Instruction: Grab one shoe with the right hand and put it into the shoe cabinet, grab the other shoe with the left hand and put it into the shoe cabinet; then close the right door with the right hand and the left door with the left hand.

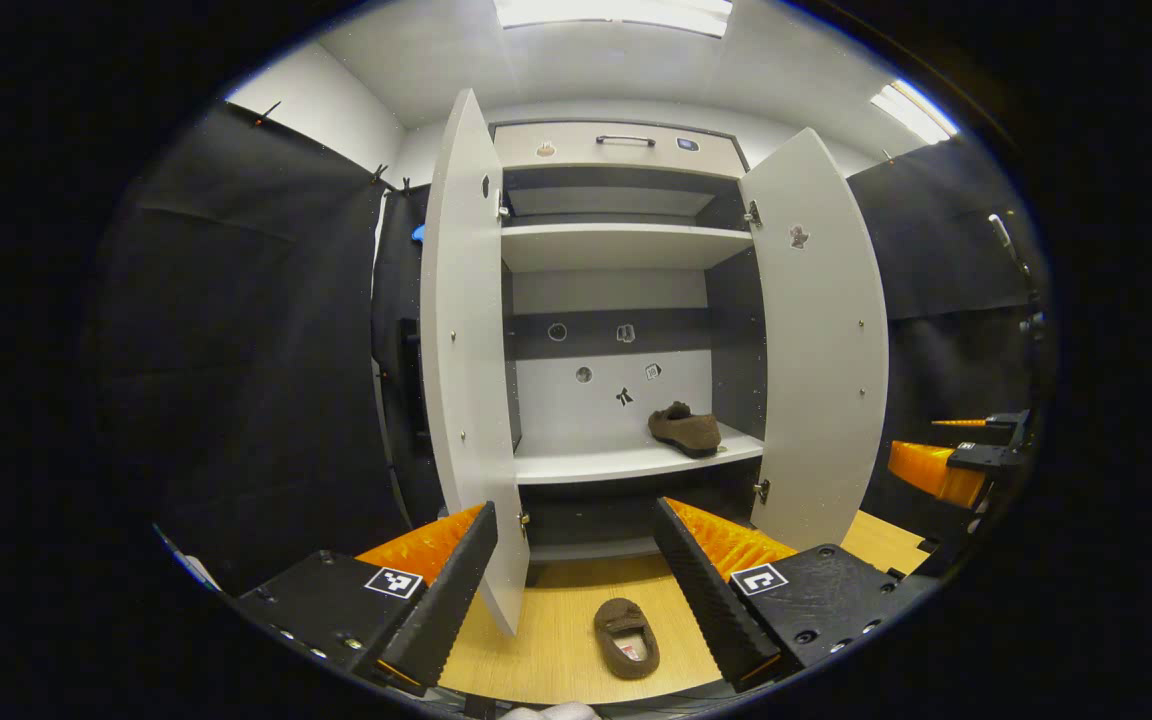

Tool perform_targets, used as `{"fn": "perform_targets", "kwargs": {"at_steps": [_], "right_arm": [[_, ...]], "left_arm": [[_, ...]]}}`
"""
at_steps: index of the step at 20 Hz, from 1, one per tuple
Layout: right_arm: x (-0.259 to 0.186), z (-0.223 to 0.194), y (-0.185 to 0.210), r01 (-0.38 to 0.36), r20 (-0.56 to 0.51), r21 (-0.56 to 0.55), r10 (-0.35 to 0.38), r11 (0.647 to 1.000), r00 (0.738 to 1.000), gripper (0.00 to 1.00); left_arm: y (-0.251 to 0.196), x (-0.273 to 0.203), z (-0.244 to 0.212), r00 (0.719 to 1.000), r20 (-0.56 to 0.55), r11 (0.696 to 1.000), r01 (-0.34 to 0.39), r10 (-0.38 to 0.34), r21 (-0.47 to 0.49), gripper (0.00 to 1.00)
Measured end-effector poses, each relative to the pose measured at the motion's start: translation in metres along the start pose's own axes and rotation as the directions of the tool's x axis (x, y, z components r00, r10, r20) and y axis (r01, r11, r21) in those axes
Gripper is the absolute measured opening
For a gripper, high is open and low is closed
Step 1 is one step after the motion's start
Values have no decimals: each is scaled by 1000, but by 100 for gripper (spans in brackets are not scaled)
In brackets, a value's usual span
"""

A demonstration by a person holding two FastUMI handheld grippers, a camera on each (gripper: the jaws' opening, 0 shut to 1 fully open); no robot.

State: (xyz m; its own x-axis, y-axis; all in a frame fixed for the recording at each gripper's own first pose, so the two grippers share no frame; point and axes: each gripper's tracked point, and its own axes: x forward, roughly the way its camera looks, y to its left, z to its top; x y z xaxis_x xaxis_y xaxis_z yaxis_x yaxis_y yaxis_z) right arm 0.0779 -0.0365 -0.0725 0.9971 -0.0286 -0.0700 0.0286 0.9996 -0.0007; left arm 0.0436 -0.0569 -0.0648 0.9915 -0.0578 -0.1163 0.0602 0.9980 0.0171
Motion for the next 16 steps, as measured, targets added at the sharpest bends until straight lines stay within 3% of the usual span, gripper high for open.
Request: {"fn": "perform_targets", "kwargs": {"at_steps": [8,12,16], "right_arm": [[-1,-14,-18,19,-64,-51,-22,999,998,99],[0,-23,-29,37,-97,-67,-43,997,994,99],[4,-28,-40,60,-123,-70,-69,996,990,99]], "left_arm": [[-22,40,-125,981,-191,999,45,-44,1,96],[-30,55,-202,944,-325,998,45,-55,-38,97],[-25,73,-276,895,-444,1000,23,-24,-7,96]]}}
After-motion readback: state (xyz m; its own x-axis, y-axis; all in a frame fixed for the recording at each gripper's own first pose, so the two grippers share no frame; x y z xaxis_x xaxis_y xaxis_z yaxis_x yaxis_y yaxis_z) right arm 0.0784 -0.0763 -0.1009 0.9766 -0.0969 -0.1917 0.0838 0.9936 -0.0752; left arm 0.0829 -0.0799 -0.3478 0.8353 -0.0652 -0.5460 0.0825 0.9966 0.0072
